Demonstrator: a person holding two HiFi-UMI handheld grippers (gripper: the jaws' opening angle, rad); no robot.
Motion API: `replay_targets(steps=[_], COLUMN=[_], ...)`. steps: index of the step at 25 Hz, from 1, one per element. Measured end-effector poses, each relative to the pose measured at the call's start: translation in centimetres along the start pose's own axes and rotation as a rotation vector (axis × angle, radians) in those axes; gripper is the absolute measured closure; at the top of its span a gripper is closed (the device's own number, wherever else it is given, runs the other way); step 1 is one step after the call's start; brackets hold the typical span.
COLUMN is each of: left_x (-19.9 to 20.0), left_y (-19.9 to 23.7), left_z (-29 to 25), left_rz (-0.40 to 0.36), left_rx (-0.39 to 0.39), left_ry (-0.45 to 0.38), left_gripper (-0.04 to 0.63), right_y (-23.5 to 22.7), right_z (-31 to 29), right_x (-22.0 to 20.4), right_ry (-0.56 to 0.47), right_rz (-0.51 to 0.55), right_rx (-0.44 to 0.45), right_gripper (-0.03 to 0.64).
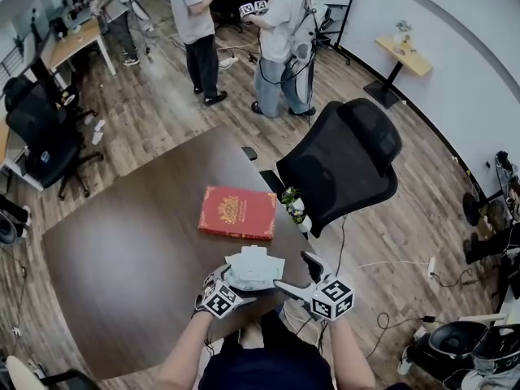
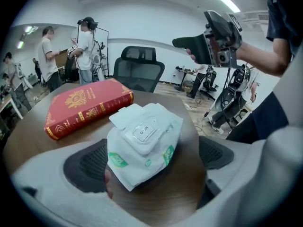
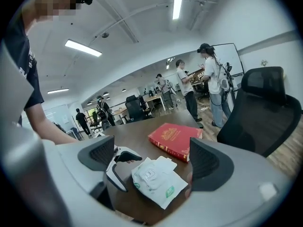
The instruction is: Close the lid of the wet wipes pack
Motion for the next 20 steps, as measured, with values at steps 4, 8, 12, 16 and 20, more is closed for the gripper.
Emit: replay_targets(steps=[4, 8, 12, 16, 20], left_x=[-0.5, -0.8, -1.4, -1.6, -1.6], left_y=[0.6, 1.0, 1.3, 1.4, 1.6], left_z=[-1.5, -2.3, -3.0, -3.7, -3.8], left_rz=[0.013, 0.021, 0.005, 0.012, 0.035], left_rx=[0.012, 0.028, 0.063, 0.079, 0.086], left_ry=[0.031, 0.057, 0.11, 0.137, 0.129], left_gripper=[0.006, 0.03, 0.063, 0.067, 0.078], right_y=[-0.4, -0.4, -0.2, -0.2, -0.7], right_z=[-1.2, -2.9, -4.4, -5.8, -7.2], right_x=[-0.2, -1.0, -1.8, -2.7, -3.7], right_ry=[0.023, 0.057, 0.099, 0.134, 0.17], right_rz=[-0.005, -0.01, 0.004, 0.02, 0.025], right_rx=[0.025, 0.06, 0.094, 0.11, 0.117], right_gripper=[0.113, 0.115, 0.115, 0.12, 0.133])
Point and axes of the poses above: the fingertips, and each gripper's own axes: z backward along the fingers, y to its left, x out of its top, the point moved 1 cm from there along z, backward along the fingers, and after that the axes turned 5 degrees about y, right-handed, at the moved point
